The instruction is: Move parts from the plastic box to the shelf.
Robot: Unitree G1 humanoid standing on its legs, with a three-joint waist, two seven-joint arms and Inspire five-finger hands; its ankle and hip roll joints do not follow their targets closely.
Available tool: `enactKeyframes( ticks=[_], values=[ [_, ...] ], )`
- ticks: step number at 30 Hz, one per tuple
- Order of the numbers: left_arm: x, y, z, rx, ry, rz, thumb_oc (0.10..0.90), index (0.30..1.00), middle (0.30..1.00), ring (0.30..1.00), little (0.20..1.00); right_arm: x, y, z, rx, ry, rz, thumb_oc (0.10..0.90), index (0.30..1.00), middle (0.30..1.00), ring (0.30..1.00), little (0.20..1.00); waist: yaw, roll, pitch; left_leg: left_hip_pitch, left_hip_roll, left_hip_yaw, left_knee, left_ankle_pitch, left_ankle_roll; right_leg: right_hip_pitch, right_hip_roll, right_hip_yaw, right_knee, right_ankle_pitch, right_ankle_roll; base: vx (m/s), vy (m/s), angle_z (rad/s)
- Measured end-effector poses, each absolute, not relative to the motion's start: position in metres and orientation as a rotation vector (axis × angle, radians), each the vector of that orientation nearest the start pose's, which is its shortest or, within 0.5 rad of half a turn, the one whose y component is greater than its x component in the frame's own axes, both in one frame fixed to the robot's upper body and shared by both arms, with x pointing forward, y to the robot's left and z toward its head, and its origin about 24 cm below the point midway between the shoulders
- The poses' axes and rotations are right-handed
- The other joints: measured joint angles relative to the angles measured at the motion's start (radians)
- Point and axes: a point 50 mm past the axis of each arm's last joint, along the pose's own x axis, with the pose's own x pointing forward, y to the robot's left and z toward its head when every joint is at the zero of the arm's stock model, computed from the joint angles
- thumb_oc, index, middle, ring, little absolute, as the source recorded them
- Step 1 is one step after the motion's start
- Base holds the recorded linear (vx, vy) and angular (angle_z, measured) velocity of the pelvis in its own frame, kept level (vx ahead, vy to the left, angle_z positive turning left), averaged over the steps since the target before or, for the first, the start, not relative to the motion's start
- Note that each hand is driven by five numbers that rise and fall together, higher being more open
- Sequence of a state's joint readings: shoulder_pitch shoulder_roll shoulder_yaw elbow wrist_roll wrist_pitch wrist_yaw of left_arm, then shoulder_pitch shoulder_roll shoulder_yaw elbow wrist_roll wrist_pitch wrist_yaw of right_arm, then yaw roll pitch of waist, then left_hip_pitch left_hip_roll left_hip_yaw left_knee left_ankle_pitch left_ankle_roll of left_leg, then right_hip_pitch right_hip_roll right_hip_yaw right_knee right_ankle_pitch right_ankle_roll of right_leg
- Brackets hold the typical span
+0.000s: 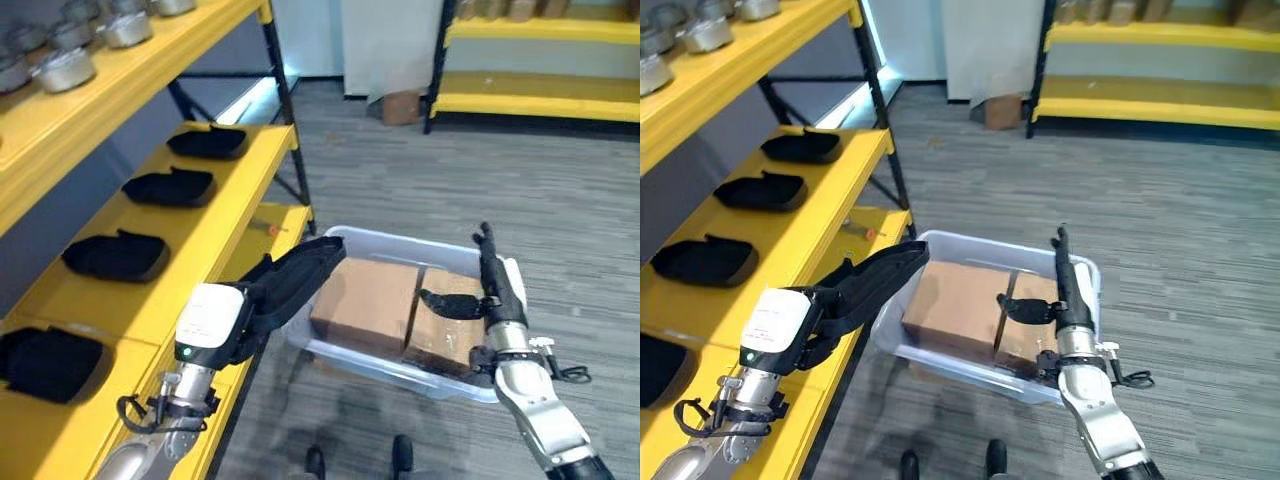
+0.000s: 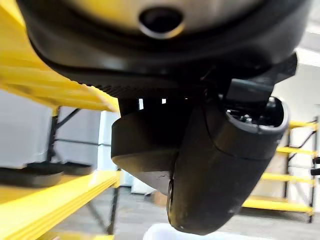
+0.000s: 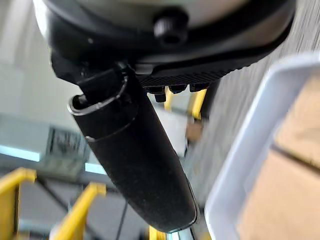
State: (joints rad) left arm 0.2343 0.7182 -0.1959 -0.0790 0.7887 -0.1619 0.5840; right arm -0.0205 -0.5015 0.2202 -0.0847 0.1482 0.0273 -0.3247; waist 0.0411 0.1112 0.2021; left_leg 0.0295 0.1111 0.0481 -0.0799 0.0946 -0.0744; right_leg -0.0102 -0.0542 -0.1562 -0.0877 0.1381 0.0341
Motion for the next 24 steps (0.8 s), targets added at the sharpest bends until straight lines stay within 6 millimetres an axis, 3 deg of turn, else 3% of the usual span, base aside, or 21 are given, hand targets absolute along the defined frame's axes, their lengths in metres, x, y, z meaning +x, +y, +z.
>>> enactKeyframes(
  ticks=[2, 3, 4, 7, 8, 9, 10, 13, 18, 22, 24],
  values=[
    [0.196, 0.230, 0.056, 1.357, -0.393, 0.047, 0.400, 0.300, 0.300, 0.300, 0.300, 0.253, -0.199, 0.066, -0.347, -0.049, -0.081, 0.900, 1.000, 1.000, 1.000, 1.000, 0.023, 0.021, 0.012, -0.015, -0.001, 0.002, 0.002, 0.005, -0.003, 0.004, 0.002, -0.018, 0.002, 0.001, 0.001, -0.25, 0.056, 0.52],
    [0.202, 0.224, 0.061, 1.336, -0.433, 0.053, 0.400, 0.300, 0.300, 0.300, 0.300, 0.250, -0.208, 0.063, -0.382, -0.034, -0.101, 0.900, 1.000, 1.000, 1.000, 1.000, -0.026, 0.018, 0.026, -0.053, 0.012, 0.042, 0.008, -0.012, -0.027, 0.022, -0.025, -0.116, 0.001, 0.007, -0.016, -0.27, 0.123, 1.47],
    [0.206, 0.222, 0.066, 1.333, -0.468, 0.051, 0.400, 0.300, 0.300, 0.300, 0.300, 0.247, -0.213, 0.061, -0.400, -0.019, -0.109, 0.900, 1.000, 1.000, 1.000, 1.000, -0.058, -0.002, 0.039, -0.065, 0.039, 0.153, 0.037, -0.024, -0.018, 0.030, -0.048, -0.171, 0.002, -0.006, -0.018, -0.14, 0.126, 1.66],
    [0.209, 0.221, 0.073, 1.328, -0.519, 0.069, 0.400, 0.300, 0.300, 0.300, 0.300, 0.248, -0.218, 0.065, -0.416, -0.031, -0.113, 0.900, 1.000, 1.000, 1.000, 1.000, -0.064, -0.054, 0.062, -0.044, 0.086, 0.254, 0.133, -0.037, 0.005, 0.000, -0.108, -0.167, 0.036, -0.021, -0.018, -0.11, 0.156, 0.42],
    [0.209, 0.220, 0.073, 1.326, -0.523, 0.066, 0.400, 0.300, 0.300, 0.300, 0.300, 0.248, -0.220, 0.067, -0.421, -0.045, -0.117, 0.900, 1.000, 1.000, 1.000, 1.000, -0.070, -0.046, 0.061, -0.011, 0.094, 0.251, 0.153, -0.006, 0.008, -0.010, -0.118, -0.163, 0.060, -0.031, 0.001, -0.11, 0.227, 0.13],
    [0.211, 0.220, 0.074, 1.334, -0.529, 0.060, 0.400, 0.300, 0.300, 0.300, 0.300, 0.249, -0.223, 0.068, -0.419, -0.057, -0.125, 0.900, 1.000, 1.000, 1.000, 1.000, -0.080, -0.042, 0.062, 0.009, 0.087, 0.249, 0.142, -0.025, -0.015, -0.014, -0.128, -0.160, 0.076, -0.033, 0.012, -0.13, 0.323, 0.15],
    [0.217, 0.224, 0.079, 1.359, -0.552, 0.054, 0.400, 0.300, 0.300, 0.300, 0.300, 0.250, -0.226, 0.064, -0.416, -0.047, -0.139, 0.900, 1.000, 1.000, 1.000, 1.000, -0.092, -0.067, 0.060, 0.014, 0.048, 0.247, 0.139, -0.033, -0.013, -0.014, -0.159, -0.151, 0.092, -0.030, 0.043, -0.12, 0.330, 0.15],
    [0.232, 0.223, 0.099, 1.348, -0.638, 0.094, 0.400, 0.300, 0.300, 0.300, 0.300, 0.251, -0.227, 0.069, -0.392, -0.087, -0.168, 0.900, 1.000, 1.000, 1.000, 1.000, -0.087, -0.078, 0.057, 0.041, -0.009, 0.228, 0.052, -0.053, 0.010, -0.002, -0.197, -0.148, 0.060, 0.015, 0.094, -0.14, 0.379, 0.30],
    [0.222, 0.216, 0.097, 1.285, -0.676, 0.031, 0.400, 0.300, 0.300, 0.300, 0.300, 0.250, -0.216, 0.068, -0.338, -0.099, -0.174, 0.900, 1.000, 1.000, 1.000, 1.000, -0.068, -0.086, 0.035, 0.080, -0.052, 0.221, 0.001, -0.046, 0.018, 0.055, -0.228, -0.155, 0.002, 0.047, 0.116, -0.08, 0.274, 0.09],
    [0.211, 0.208, 0.096, 1.238, -0.727, -0.042, 0.400, 0.300, 0.300, 0.300, 0.300, 0.249, -0.212, 0.064, -0.310, -0.083, -0.202, 0.900, 1.000, 1.000, 1.000, 1.000, -0.065, -0.109, 0.018, 0.078, -0.062, 0.219, 0.000, -0.045, 0.021, 0.057, -0.238, -0.158, 0.004, 0.050, 0.119, -0.08, 0.253, 0.08],
    [0.208, 0.202, 0.100, 1.221, -0.769, -0.067, 0.400, 0.300, 0.300, 0.300, 0.300, 0.239, -0.211, 0.057, -0.290, -0.046, -0.218, 0.900, 1.000, 1.000, 1.000, 1.000, -0.069, -0.130, 0.005, 0.075, -0.068, 0.211, 0.001, -0.040, 0.026, 0.057, -0.245, -0.155, 0.013, 0.050, 0.119, -0.15, 0.218, 0.13]
  ],
)
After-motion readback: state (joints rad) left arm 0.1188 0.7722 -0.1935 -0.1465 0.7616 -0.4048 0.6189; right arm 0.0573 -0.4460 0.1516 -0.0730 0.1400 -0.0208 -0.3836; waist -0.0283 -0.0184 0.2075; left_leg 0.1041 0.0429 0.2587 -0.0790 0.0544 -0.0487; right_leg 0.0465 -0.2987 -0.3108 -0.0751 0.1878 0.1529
